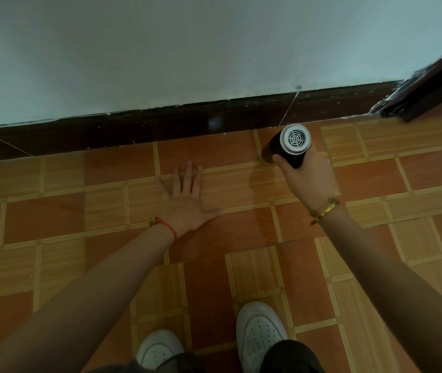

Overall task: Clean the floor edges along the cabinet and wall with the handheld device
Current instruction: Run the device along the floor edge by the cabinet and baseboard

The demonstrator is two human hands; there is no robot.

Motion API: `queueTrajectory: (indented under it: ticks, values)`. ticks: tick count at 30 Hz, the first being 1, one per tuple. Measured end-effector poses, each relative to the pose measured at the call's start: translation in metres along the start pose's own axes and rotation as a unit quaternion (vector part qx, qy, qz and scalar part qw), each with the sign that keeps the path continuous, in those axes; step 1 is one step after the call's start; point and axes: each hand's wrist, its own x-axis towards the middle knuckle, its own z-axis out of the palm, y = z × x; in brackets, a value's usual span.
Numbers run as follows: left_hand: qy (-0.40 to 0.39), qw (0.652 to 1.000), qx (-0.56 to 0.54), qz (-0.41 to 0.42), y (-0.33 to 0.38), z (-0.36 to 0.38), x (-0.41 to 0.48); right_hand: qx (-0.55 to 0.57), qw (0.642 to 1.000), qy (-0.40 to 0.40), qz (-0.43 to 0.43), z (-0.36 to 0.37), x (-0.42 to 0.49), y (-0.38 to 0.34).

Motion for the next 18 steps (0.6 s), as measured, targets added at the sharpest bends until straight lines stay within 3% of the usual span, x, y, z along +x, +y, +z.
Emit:
queueTrajectory:
  ticks: [11, 18]
  values:
    - [-0.046, 0.999, -0.010, -0.009, -0.002, -0.004, 0.002, 0.046, 0.995, -0.052, -0.067, 0.010, 0.020, -0.018]
    - [-0.067, 0.997, -0.015, -0.018, -0.001, -0.004, 0.005, 0.038, 0.995, -0.057, -0.066, 0.031, 0.034, -0.049]
